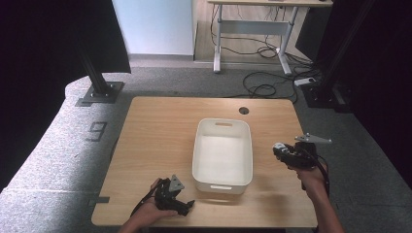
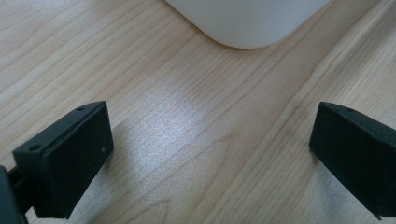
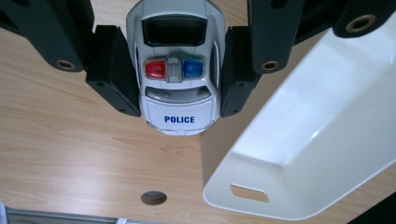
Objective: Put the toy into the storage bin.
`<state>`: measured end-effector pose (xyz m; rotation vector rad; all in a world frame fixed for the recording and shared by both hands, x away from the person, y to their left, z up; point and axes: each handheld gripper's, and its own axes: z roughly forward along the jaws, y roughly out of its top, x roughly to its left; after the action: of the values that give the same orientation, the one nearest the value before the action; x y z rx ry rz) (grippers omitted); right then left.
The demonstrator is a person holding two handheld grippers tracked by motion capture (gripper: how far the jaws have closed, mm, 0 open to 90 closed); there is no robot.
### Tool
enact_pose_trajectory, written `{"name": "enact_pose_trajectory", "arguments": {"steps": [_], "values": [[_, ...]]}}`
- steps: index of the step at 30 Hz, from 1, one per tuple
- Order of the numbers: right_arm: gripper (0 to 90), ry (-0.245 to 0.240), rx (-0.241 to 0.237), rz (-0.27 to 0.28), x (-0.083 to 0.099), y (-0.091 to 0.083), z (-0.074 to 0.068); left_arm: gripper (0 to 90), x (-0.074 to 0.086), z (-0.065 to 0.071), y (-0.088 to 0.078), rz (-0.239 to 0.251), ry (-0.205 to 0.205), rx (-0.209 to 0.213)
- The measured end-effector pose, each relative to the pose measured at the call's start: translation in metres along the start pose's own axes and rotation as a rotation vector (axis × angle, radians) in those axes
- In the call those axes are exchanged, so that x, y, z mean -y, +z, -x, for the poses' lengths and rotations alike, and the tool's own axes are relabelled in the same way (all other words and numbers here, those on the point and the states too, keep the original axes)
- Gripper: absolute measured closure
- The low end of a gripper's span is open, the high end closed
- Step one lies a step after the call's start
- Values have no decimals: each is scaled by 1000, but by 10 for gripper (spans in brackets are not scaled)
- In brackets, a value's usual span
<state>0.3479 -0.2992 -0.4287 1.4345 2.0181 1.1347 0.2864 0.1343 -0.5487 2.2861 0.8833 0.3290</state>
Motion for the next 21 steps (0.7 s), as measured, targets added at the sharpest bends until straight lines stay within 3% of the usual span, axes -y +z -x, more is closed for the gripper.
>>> {"name": "enact_pose_trajectory", "arguments": {"steps": [21], "values": [[503,-10,-34,-15,-6,16,-22,0,-1,0,1,1,3,3]]}}
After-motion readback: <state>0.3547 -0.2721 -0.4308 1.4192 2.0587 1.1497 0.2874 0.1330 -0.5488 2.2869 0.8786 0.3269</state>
